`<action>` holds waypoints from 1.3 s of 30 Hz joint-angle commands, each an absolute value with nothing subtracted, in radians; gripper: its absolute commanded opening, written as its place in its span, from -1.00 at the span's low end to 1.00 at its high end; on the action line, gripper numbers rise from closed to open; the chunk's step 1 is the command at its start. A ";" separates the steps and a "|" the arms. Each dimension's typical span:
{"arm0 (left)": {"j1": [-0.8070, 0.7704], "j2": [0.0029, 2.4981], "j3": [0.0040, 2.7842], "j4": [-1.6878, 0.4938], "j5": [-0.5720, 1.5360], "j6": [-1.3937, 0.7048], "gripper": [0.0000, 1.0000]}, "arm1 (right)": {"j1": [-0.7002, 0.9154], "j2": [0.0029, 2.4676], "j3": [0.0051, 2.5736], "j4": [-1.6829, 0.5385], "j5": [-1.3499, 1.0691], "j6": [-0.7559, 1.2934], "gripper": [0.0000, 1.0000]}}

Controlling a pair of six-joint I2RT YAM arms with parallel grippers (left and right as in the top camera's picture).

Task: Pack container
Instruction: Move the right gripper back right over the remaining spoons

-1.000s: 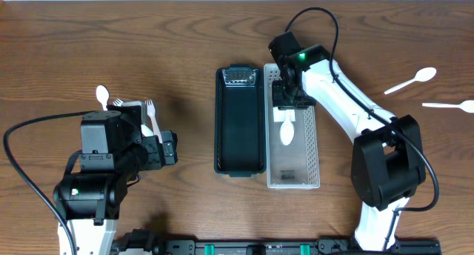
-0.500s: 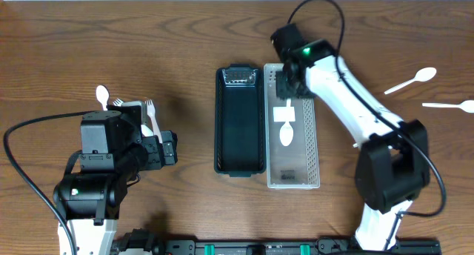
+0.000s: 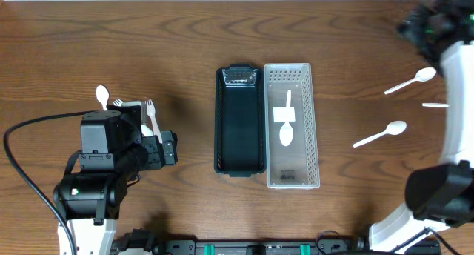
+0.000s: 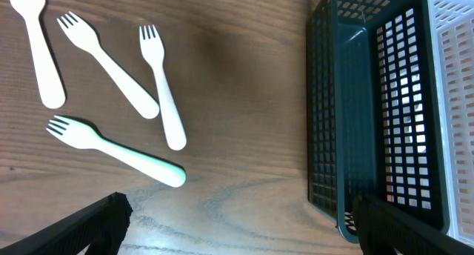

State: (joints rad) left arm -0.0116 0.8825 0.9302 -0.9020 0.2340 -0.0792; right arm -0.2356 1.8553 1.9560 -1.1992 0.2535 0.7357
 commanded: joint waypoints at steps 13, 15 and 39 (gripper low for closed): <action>-0.017 0.881 0.953 -0.904 0.243 -0.084 0.96 | -0.611 2.152 1.951 -1.218 0.088 0.839 0.98; -0.017 0.881 0.953 -0.904 0.243 -0.084 0.96 | -0.622 2.179 1.951 -1.198 0.077 0.831 0.99; -0.017 0.881 0.953 -0.905 0.243 -0.084 0.96 | -0.668 2.334 1.951 -1.054 0.127 0.874 0.98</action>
